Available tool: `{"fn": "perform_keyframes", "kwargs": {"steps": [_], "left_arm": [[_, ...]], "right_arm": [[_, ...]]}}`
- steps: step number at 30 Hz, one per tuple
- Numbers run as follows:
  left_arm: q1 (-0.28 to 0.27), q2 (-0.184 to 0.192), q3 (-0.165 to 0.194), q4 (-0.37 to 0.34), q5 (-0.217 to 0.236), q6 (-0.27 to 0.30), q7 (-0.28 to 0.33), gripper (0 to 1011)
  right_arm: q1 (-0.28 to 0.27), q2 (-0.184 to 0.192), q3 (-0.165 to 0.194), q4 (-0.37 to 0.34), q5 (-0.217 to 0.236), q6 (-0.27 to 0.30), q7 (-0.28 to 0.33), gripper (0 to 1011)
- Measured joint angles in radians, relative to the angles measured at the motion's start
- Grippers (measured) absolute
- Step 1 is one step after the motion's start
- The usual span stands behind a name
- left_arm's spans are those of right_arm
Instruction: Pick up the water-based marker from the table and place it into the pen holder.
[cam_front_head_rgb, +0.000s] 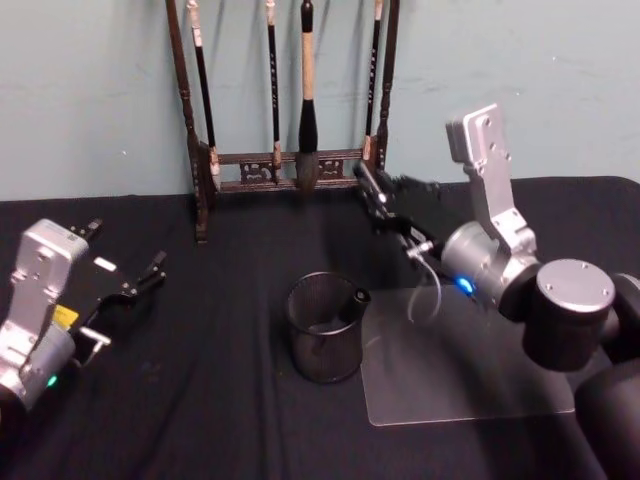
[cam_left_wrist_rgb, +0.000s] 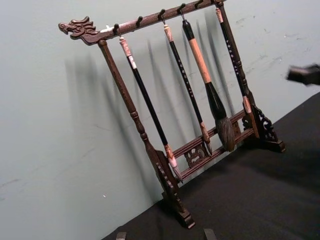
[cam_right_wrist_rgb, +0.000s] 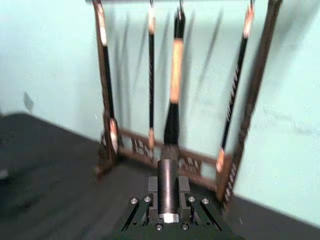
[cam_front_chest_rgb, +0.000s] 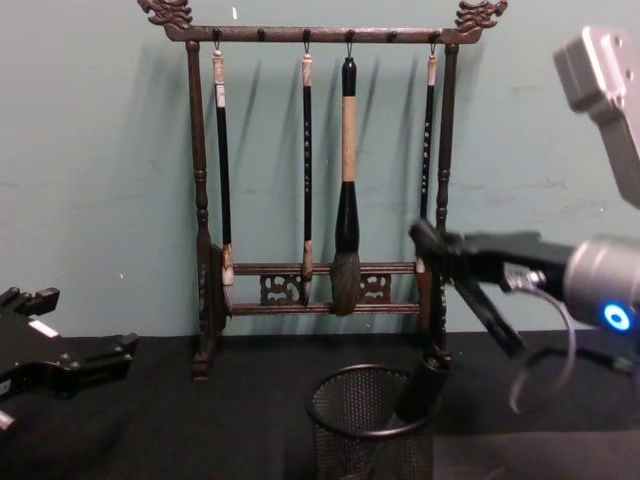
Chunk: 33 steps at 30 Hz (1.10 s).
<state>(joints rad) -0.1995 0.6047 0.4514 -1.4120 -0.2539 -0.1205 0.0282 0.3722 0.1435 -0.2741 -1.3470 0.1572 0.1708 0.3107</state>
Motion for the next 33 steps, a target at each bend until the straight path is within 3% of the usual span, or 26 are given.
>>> {"fn": "perform_keyframes", "kwargs": {"steps": [7, 15, 33], "left_arm": [[0.000, 0.000, 0.000, 0.000, 0.000, 0.000, 0.000, 1001], [0.000, 0.000, 0.000, 0.000, 0.000, 0.000, 0.000, 1001], [0.000, 0.000, 0.000, 0.000, 0.000, 0.000, 0.000, 1001]], "right_arm": [[0.065, -0.036, -0.003, 0.093, 0.092, -0.144, 0.085, 235], [0.092, -0.051, -0.015, 0.155, 0.181, -0.218, 0.181, 235], [0.087, -0.013, -0.078, 0.160, 0.266, -0.230, 0.275, 235]]}}
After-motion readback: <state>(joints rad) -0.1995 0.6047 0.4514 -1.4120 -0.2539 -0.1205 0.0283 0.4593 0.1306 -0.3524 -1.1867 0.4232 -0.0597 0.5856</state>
